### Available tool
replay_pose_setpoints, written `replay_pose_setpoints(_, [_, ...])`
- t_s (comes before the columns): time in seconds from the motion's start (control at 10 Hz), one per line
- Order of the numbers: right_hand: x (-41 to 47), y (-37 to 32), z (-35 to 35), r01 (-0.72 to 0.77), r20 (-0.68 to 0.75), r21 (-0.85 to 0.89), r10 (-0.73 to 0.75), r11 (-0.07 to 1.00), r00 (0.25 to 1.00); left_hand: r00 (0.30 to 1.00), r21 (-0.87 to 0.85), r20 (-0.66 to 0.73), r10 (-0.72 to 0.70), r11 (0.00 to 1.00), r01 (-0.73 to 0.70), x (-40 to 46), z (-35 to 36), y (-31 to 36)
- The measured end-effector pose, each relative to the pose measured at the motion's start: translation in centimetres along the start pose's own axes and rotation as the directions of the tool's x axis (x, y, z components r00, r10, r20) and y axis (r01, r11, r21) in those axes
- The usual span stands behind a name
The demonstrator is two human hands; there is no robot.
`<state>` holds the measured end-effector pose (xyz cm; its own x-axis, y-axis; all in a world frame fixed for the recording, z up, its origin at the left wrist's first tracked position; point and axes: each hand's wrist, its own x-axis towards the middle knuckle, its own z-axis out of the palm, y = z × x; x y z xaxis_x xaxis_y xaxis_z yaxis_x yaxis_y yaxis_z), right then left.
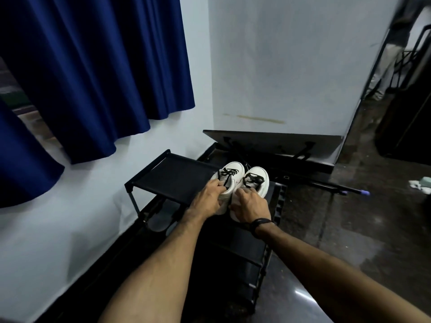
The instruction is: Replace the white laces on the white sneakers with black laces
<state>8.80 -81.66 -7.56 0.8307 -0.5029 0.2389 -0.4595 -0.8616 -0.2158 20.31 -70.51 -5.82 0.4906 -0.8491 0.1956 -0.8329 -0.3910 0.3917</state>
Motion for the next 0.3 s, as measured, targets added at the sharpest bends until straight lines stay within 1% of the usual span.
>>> replay_pose_setpoints(0.1, [-0.4,-0.3,-0.4,-0.027,-0.018,-0.004,0.027,1.0,0.999,0.999,0.112,-0.039,-0.014,0.994,0.018,0.2,0.5,-0.1])
replay_pose_setpoints(0.2, [-1.0,-1.4,-0.6,-0.086,-0.217,-0.13,0.056,0.988,0.975,0.998,0.067,-0.054,-0.022,0.997,0.026,-1.3,-0.1,0.9])
replay_pose_setpoints(0.3, [-0.7,-3.9,-0.9,-0.016,-0.285,-0.105,-0.015,0.994,0.958,0.988,0.032,-0.156,-0.017,0.999,0.023,-2.6,-1.3,0.6])
